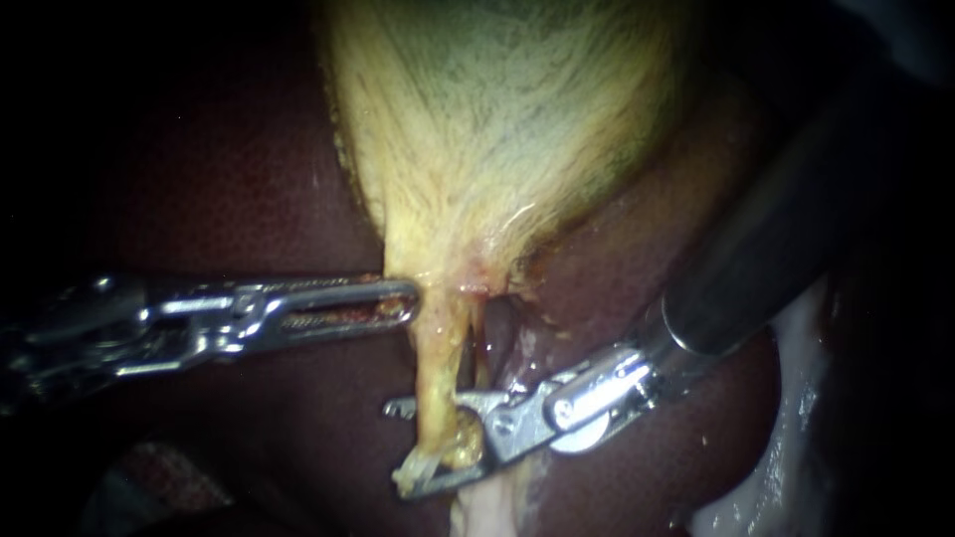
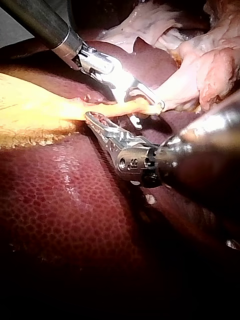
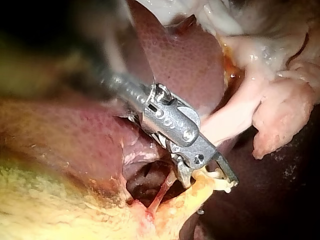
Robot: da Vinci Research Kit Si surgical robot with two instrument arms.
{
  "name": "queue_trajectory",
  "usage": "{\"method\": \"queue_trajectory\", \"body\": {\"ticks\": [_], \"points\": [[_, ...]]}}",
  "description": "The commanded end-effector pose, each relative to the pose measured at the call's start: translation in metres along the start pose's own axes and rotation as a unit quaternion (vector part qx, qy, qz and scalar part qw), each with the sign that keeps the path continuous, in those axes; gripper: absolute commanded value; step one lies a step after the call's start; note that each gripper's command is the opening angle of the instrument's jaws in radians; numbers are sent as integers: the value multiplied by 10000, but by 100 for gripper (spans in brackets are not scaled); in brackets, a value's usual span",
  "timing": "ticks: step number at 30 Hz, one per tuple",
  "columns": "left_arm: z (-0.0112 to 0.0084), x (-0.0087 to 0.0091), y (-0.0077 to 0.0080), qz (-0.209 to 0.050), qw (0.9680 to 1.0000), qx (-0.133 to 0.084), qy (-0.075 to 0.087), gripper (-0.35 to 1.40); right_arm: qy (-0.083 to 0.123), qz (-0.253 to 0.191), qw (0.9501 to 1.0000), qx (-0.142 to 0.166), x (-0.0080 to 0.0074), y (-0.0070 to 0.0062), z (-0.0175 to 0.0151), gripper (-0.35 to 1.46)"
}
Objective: Going back second clip left tube
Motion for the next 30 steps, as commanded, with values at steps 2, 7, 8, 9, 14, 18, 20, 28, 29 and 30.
{"method": "queue_trajectory", "body": {"ticks": [2, 7, 8, 9, 14, 18, 20, 28, 29, 30], "points": [[0, 0, 0, 0, 10000, 1, 1, -35, 2, -1, 10000, 7, -1, -1, -2, 60], [0, 0, 2, 1, 10000, 4, 2, -35, 6, -10, 10000, 27, 0, -7, -6, 60], [1, 0, 2, 1, 10000, 4, 2, -35, 6, -11, 10000, 29, 1, -8, -6, 60], [1, 0, 3, 1, 10000, 5, 3, -35, 7, -12, 10000, 32, 1, -9, -6, 60], [2, 0, 2, 0, 10000, 2, 2, -35, -15, 41, 9999, -94, 0, 2, -1, 60], [2, 0, 2, -1, 10000, 0, 0, -35, -44, 376, 9986, -358, -6, 20, -2, 58], [2, 0, 2, -1, 10000, -1, 0, -35, -50, 569, 9972, -477, -10, 24, -5, 58], [2, 0, 2, -1, 10000, 13, 8, -35, -55, 957, 9925, -753, -10, 25, -14, 58], [2, 0, 2, -1, 10000, 13, 8, -35, -52, 959, 9926, -748, -9, 24, -16, 58], [1, 0, 2, 0, 10000, 15, 9, -35, -50, 966, 9924, -767, -7, 23, -22, 58]]}}
